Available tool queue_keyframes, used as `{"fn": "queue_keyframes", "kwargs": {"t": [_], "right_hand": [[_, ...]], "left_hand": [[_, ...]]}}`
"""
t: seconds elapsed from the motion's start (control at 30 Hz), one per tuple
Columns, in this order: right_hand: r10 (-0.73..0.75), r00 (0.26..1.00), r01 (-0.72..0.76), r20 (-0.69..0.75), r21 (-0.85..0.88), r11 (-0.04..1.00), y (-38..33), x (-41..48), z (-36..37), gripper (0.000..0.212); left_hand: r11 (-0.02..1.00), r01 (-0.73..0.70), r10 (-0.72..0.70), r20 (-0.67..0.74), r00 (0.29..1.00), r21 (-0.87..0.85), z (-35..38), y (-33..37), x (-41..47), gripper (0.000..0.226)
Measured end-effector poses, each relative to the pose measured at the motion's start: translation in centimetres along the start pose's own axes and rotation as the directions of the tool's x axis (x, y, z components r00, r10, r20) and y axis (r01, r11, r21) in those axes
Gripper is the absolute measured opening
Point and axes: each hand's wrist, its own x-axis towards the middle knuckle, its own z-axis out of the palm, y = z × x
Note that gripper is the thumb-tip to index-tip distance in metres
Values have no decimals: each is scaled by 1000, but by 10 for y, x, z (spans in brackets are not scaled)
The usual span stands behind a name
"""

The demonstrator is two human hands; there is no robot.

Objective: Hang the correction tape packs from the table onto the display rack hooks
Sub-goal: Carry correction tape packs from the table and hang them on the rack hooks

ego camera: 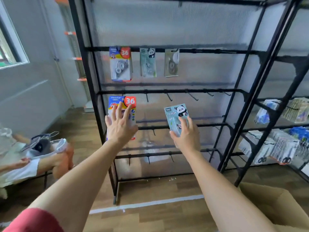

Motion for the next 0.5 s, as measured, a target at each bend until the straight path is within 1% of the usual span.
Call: {"fn": "queue_keyframes", "kwargs": {"t": [0.07, 0.2, 0.33, 0.5], "right_hand": [[-25, 999, 25, -33, 10, 1000, -6, 33, 6, 62], [-59, 994, 62, -87, 42, 997, -12, 95, 18, 60], [-110, 982, 124, -151, 86, 989, -15, 155, 33, 60], [-193, 967, 213, -166, 110, 971, -18, 220, 47, 62]], "left_hand": [[1000, -23, 23, -29, 999, -18, -1, 1, 34, 78], [997, -11, 3, -114, 994, -75, 4, 4, 92, 77], [998, -44, 31, -214, 976, -54, 16, 2, 146, 75], [998, -14, -8, -311, 950, -68, 24, 3, 205, 75]]}}
